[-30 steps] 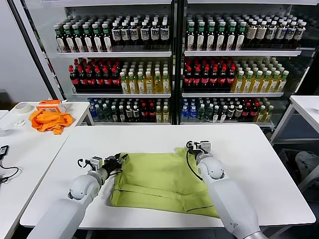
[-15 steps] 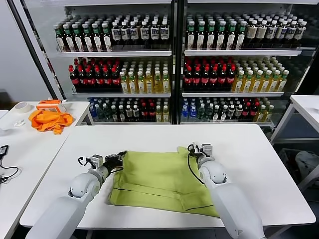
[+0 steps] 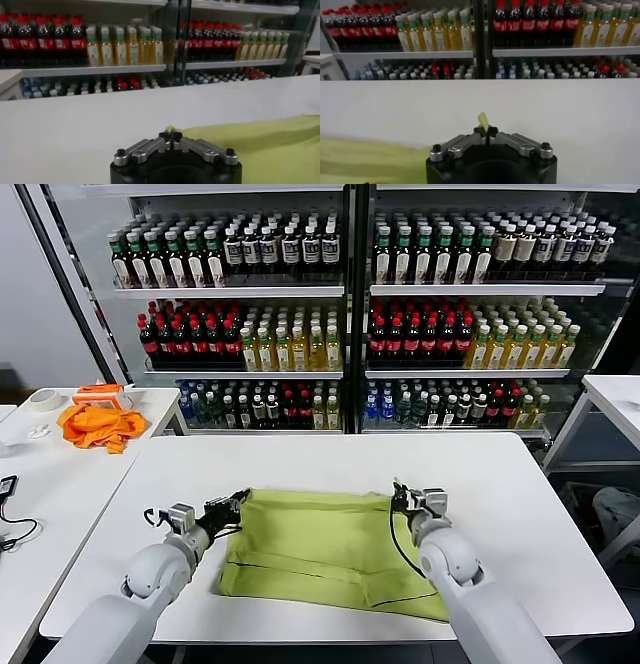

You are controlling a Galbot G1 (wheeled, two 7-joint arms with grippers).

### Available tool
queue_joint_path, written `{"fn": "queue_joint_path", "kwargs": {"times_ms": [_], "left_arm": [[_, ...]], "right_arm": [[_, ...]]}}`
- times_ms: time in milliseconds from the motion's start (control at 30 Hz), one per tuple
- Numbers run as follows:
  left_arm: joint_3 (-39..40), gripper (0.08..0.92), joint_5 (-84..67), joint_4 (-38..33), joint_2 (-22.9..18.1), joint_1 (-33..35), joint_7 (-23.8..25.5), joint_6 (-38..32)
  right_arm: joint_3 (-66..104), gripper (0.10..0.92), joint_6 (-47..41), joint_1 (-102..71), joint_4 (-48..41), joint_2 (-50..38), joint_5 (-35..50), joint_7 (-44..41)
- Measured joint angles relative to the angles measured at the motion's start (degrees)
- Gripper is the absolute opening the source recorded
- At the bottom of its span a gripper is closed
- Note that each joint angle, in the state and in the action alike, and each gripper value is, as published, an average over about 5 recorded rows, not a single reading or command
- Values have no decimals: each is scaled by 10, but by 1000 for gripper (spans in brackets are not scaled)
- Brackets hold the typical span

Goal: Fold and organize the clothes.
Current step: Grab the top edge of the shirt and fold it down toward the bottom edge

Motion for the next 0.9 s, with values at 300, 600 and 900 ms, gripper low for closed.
{"fn": "queue_joint_path", "kwargs": {"times_ms": [300,600,900], "left_arm": [[-14,94,1,-43,5,53,-8,-8],[-22,94,2,-59,13,79,-11,-13],[-29,94,4,-65,20,97,-12,-16]], "right_arm": [[22,111,-9,-77,80,-12,-32,-3],[39,111,-14,-133,128,-14,-62,-8],[44,111,-16,-163,147,-14,-81,-12]]}}
